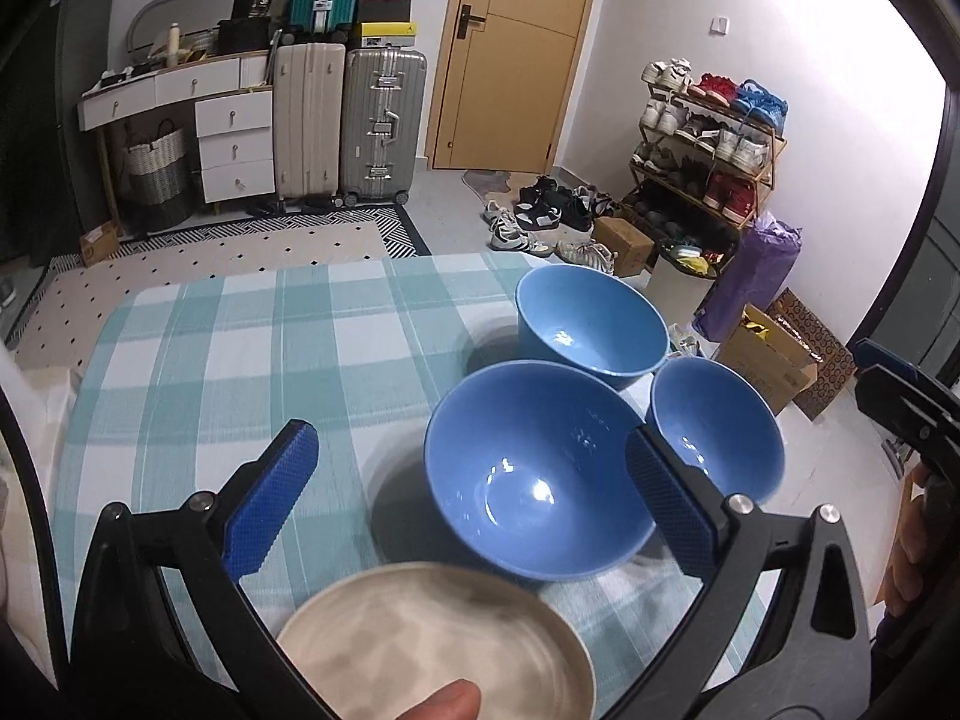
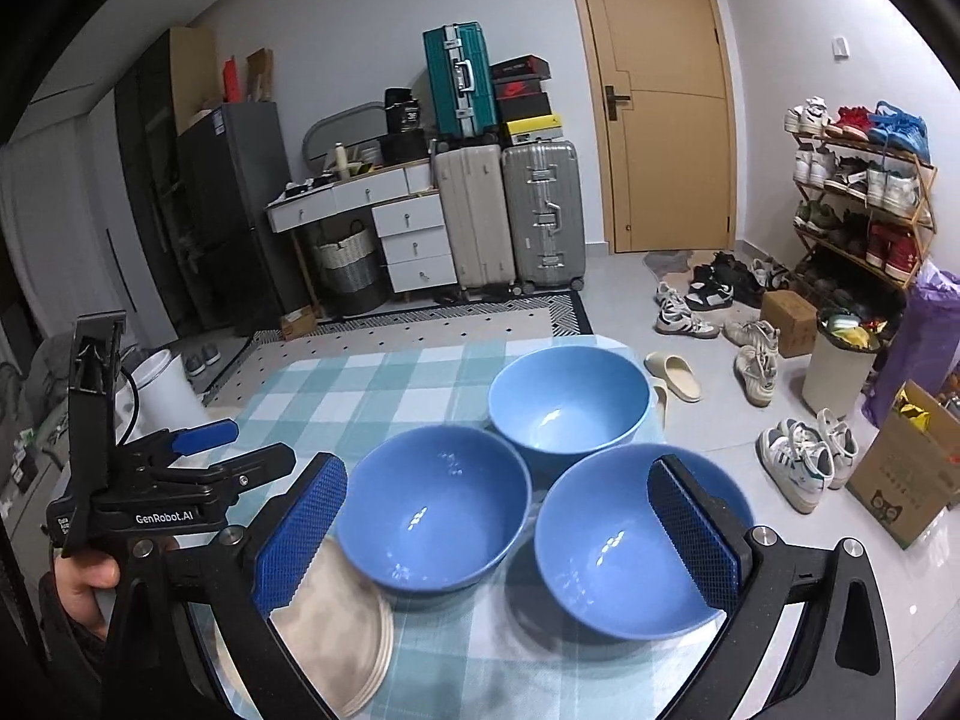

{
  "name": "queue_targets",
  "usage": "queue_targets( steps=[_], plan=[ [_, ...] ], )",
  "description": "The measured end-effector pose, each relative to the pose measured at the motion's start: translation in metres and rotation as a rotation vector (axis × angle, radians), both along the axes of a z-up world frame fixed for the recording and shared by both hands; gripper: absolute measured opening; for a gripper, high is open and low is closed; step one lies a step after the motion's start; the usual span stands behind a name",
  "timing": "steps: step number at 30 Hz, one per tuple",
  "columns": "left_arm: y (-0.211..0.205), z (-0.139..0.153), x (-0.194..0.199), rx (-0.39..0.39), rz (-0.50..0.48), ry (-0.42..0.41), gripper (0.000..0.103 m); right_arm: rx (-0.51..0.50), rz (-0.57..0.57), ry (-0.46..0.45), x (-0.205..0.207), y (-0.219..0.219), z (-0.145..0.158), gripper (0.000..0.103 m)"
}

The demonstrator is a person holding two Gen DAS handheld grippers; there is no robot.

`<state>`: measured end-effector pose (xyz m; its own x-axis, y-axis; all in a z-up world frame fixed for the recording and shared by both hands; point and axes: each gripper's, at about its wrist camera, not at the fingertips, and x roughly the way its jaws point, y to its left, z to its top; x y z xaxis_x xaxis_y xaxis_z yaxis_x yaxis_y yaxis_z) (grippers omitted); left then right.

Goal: Organize plates and bowls
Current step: 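Move the left tool to a blue bowl's rim while the right tool reaches its opposite rim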

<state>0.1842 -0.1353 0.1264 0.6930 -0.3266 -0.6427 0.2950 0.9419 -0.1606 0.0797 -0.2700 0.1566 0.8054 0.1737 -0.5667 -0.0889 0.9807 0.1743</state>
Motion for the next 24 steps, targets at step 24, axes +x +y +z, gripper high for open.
queue_targets(
  steps=[24],
  plan=[
    [-0.055,-0.01,0.106,0.045,-0.01,0.033,0.102,0.018,-0.079,0.086,0.116,-0.03,-0.008,0.102]
  ],
)
